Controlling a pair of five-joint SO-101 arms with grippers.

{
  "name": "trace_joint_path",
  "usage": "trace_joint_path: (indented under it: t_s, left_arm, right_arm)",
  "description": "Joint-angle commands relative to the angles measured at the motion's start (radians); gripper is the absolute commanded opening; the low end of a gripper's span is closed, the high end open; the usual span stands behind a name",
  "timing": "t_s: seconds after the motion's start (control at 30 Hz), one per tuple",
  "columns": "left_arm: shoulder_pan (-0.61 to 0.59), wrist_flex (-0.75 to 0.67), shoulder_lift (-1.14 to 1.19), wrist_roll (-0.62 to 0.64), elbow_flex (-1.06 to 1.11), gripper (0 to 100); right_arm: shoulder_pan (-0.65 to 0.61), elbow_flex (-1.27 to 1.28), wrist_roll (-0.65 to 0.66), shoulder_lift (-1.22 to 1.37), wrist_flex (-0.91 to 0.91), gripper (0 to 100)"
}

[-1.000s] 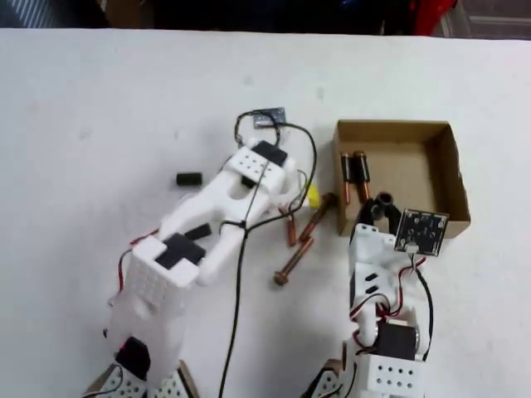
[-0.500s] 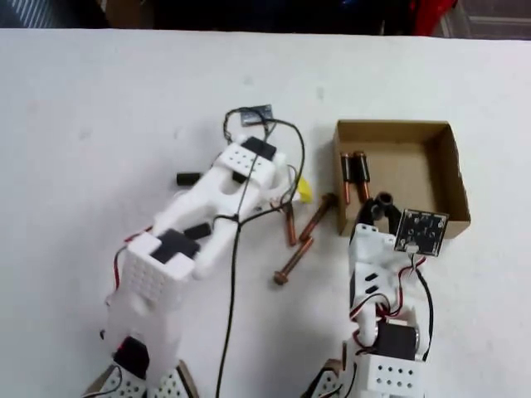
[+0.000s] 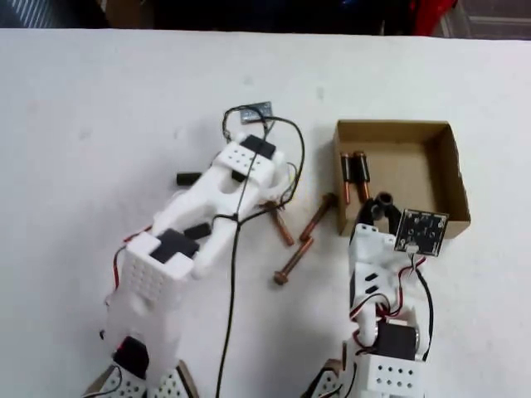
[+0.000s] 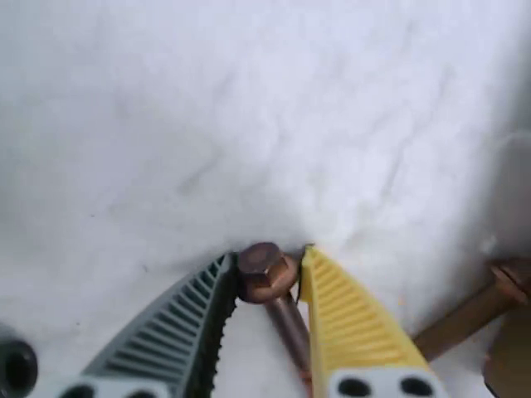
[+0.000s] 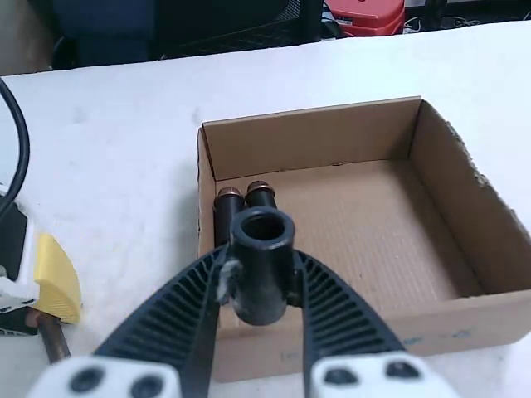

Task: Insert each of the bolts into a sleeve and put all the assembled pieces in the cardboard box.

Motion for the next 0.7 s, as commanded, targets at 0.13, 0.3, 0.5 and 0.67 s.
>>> trace_joint_path:
  t_s: [0.13, 0.3, 0.5, 0.67]
  left_arm:
    - [-0.028, 0.018, -0.002, 0.008, -0.029, 11]
    - [-0.035, 0.02, -0.01, 0.005, -0.032, 11]
    - [-0.035, 0.02, -0.013, 0.003, -0.032, 11]
    - [-0.035, 0.092, -0.013, 0.009, -0.089, 15]
  right_arm:
    - [0.007, 0.0, -0.008, -0.013, -0.027, 1.7]
    - [0.007, 0.0, -0.008, -0.013, -0.027, 1.7]
    - [0.007, 0.0, -0.008, -0.013, -0.027, 1.7]
    - [0.007, 0.0, -0.008, -0.013, -0.027, 1.7]
